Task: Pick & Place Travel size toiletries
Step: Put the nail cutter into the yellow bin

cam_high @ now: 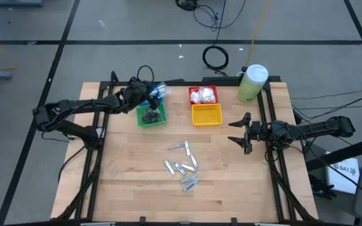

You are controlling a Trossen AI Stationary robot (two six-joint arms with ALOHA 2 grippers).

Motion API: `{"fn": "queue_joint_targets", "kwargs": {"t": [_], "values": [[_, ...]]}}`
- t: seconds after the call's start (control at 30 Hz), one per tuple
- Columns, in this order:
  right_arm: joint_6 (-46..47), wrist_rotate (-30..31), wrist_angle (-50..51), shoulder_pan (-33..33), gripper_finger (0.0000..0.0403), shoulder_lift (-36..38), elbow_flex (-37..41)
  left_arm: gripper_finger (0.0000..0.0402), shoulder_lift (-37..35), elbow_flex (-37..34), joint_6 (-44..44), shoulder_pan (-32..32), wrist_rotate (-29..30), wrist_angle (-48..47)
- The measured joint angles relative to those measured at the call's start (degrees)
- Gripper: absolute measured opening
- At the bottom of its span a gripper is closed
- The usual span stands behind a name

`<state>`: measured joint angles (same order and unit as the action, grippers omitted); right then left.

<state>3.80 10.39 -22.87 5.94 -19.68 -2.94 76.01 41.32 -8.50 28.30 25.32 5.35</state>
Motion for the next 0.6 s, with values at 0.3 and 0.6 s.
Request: {"fn": "queue_joint_targets", "kwargs": {"t": [0.3, 0.6], "values": [[0.0, 0.0, 0.0, 0.0, 0.0290, 0.0, 0.0, 0.0330, -6.3, 0.0, 0.3, -9.1, -8.1, -1.2], [0.0, 0.0, 0.0, 0.0, 0.0290, 0.0, 0.0, 0.0303, -7.8, 0.0, 13.1, -23.1, -17.5, -3.7]]}}
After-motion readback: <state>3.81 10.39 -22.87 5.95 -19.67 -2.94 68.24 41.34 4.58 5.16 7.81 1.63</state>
